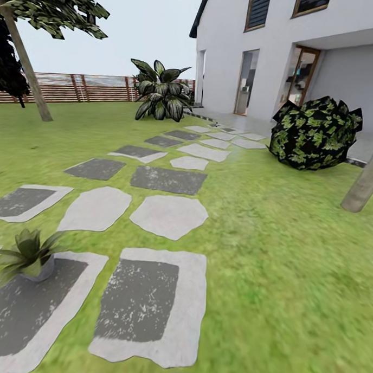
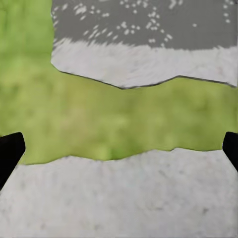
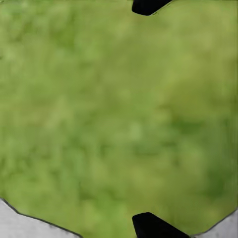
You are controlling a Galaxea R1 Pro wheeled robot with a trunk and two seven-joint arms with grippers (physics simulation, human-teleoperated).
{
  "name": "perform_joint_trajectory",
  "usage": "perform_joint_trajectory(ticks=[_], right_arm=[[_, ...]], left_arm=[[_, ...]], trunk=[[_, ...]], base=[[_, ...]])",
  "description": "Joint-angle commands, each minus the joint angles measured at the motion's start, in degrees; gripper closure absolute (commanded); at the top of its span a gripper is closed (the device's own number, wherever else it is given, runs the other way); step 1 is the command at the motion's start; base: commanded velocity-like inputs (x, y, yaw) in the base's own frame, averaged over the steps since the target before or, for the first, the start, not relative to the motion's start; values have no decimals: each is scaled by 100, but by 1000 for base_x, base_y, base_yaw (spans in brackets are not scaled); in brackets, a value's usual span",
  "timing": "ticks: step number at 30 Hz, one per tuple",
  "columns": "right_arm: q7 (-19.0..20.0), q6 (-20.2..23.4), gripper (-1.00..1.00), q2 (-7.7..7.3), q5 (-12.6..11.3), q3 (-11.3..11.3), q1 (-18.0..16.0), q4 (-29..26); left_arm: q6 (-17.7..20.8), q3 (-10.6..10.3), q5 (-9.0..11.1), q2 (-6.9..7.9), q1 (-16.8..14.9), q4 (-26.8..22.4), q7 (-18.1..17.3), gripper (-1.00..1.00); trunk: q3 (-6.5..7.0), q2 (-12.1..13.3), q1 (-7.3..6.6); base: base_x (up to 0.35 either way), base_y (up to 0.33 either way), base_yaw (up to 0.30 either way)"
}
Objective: Pick up the pesticide atomizer in the garden and spray insectifuge to fully cover both potted plants in the garden.
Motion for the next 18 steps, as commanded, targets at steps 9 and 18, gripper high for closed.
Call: perform_joint_trajectory(ticks=[9,18], right_arm=[[-3,-17,-100,1,1,-4,-2,3],[-2,-17,-100,1,1,3,-2,3]], left_arm=[[-18,7,22,-1,-3,3,-3,-100],[-18,7,22,-1,-3,5,-3,-100]], trunk=[[-5,-2,2],[-5,-2,2]], base=[[338,0,0],[338,0,0]])
